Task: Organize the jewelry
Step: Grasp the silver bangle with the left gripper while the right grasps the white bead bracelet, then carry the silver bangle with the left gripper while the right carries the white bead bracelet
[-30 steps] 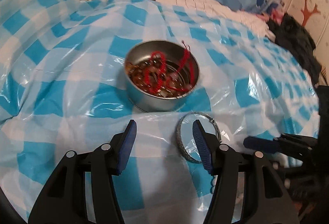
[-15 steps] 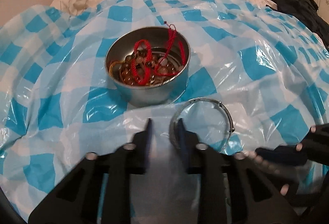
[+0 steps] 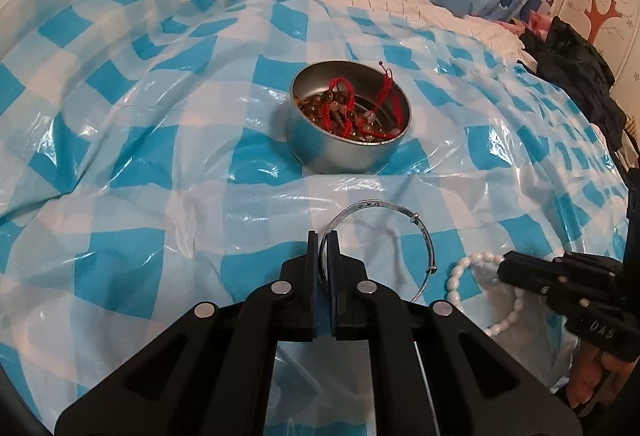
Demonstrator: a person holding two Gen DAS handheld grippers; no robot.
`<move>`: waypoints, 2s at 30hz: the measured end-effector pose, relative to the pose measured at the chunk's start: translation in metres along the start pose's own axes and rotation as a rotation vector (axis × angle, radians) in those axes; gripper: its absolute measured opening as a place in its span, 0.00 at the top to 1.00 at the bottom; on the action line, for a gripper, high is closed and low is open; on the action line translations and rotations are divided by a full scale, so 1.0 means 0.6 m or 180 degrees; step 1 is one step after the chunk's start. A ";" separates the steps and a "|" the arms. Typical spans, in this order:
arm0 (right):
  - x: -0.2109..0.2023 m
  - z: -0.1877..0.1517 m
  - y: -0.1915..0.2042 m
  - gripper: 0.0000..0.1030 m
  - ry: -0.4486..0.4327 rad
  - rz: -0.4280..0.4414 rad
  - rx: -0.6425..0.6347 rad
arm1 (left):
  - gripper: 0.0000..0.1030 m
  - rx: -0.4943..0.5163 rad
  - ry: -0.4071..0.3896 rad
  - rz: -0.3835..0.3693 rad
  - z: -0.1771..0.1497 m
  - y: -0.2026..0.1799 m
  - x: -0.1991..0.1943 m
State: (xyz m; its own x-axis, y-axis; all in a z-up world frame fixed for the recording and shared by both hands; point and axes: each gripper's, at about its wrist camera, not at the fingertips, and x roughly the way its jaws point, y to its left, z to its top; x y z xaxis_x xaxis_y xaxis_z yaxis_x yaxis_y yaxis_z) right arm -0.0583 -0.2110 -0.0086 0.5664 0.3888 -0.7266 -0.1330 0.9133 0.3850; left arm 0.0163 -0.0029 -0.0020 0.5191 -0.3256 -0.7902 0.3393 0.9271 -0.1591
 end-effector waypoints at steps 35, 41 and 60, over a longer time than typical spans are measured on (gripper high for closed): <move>0.023 -0.025 0.014 0.92 -0.0072 -0.0341 -0.0319 | 0.94 0.0083 0.0021 -0.0054 -0.005 -0.023 0.028; 0.012 -0.020 -0.001 0.92 -0.0192 -0.0173 -0.0107 | 0.95 -0.0069 -0.0117 -0.0207 0.005 -0.008 0.004; -0.057 0.008 0.011 0.92 -0.0723 0.0164 -0.0042 | 0.95 -0.0245 -0.0261 -0.0360 0.019 0.017 -0.028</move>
State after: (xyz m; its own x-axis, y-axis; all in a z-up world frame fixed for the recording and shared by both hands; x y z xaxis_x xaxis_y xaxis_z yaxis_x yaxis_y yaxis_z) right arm -0.0749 -0.2189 0.0214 0.7269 0.3989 -0.5590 -0.1762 0.8951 0.4096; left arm 0.0201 0.0099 0.0163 0.5443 -0.4397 -0.7144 0.3397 0.8942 -0.2916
